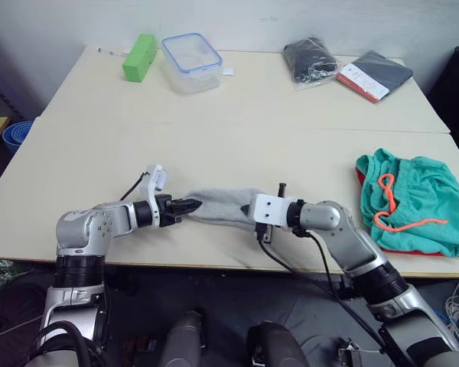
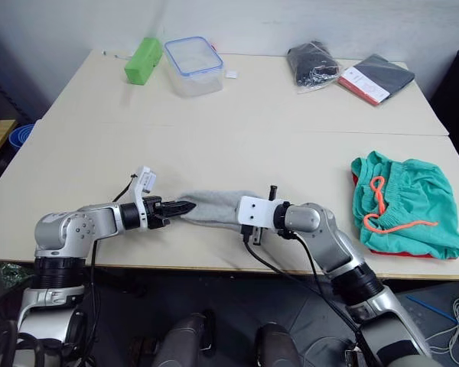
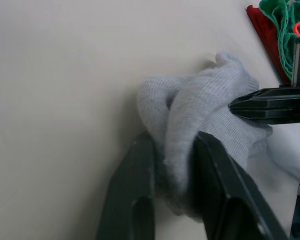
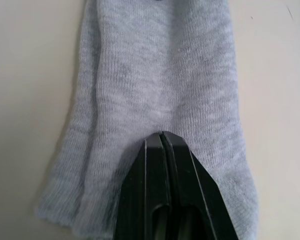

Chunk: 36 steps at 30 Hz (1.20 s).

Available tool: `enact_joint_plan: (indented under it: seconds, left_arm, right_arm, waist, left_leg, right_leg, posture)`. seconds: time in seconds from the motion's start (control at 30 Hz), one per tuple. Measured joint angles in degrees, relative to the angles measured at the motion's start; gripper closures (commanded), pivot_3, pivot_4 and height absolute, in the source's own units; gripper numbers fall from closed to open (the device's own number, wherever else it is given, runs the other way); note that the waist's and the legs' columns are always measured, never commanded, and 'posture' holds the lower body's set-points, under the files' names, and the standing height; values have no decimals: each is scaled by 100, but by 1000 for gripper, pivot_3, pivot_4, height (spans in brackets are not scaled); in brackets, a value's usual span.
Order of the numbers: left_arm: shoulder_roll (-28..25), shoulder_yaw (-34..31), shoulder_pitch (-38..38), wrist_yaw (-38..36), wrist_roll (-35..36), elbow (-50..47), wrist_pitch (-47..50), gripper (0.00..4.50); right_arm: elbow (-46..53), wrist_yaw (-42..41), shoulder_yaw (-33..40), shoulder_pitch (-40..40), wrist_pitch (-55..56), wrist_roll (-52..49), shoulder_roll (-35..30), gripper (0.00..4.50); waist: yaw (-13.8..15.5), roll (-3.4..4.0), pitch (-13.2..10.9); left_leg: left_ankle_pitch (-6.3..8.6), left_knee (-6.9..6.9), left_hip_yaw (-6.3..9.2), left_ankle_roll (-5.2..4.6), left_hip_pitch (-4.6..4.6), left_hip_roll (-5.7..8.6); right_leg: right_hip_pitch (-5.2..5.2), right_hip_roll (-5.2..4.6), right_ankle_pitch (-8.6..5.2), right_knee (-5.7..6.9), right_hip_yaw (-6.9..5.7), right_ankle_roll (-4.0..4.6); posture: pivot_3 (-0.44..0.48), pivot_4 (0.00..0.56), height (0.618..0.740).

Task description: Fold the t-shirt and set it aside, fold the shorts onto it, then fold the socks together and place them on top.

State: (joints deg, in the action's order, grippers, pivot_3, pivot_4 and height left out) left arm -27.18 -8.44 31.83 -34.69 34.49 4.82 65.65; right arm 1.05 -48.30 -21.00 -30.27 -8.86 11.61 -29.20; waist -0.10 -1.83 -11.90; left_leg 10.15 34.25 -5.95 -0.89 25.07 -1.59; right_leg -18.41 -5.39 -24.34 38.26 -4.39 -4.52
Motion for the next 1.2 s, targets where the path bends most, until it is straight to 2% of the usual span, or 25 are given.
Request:
enact_joint_plan:
  seconds: [0.13,0.43,0.7,0.87,1.07,1.2]
  left_arm:
    - [35,-1,-5,17,8,-43,28,4466]
    - [70,-79,118,75,144,-278,280,4466]
    - [-58,20,653,113,459,-1182,866,4466]
    - [203,352,792,131,560,-1390,1049,4466]
    - [388,970,809,123,413,-1270,789,4466]
    - [452,988,816,66,383,-1068,579,3317]
  right_arm:
    - [308,-108,178,246,-194,-121,-202,4500]
    - [316,96,194,372,-223,-124,-77,4500]
    - [179,188,143,338,-117,-115,-22,4500]
    - [145,235,120,317,-115,-108,12,4500]
    - [133,250,117,313,-115,-106,28,4500]
    - [137,267,121,326,-115,-102,28,4500]
  waist:
    - [-6,0,0]
    - [-16,0,0]
    - [-17,0,1]
    - [-18,-1,1]
    - [-20,-1,1]
    - [-16,-1,1]
  left_leg:
    - [0,-2,0,0,-1,-1]
    - [0,-2,0,1,-3,-2]
    - [-1,-2,-1,3,-8,-2]
    - [-2,-3,-2,4,-8,-3]
    - [-2,-3,-2,5,-9,-3]
    - [-2,-2,-2,5,-9,-3]
  right_leg:
    - [0,1,0,-1,0,0]
    - [2,2,0,-1,0,0]
    - [6,4,0,-2,3,0]
    - [6,5,0,-2,4,0]
    - [6,6,0,-3,5,0]
    - [7,6,0,-3,4,0]
  posture:
    - [0,150,740]
    - [0,150,740]
    - [0,150,740]
    - [0,150,740]
    - [0,150,740]
    - [0,150,740]
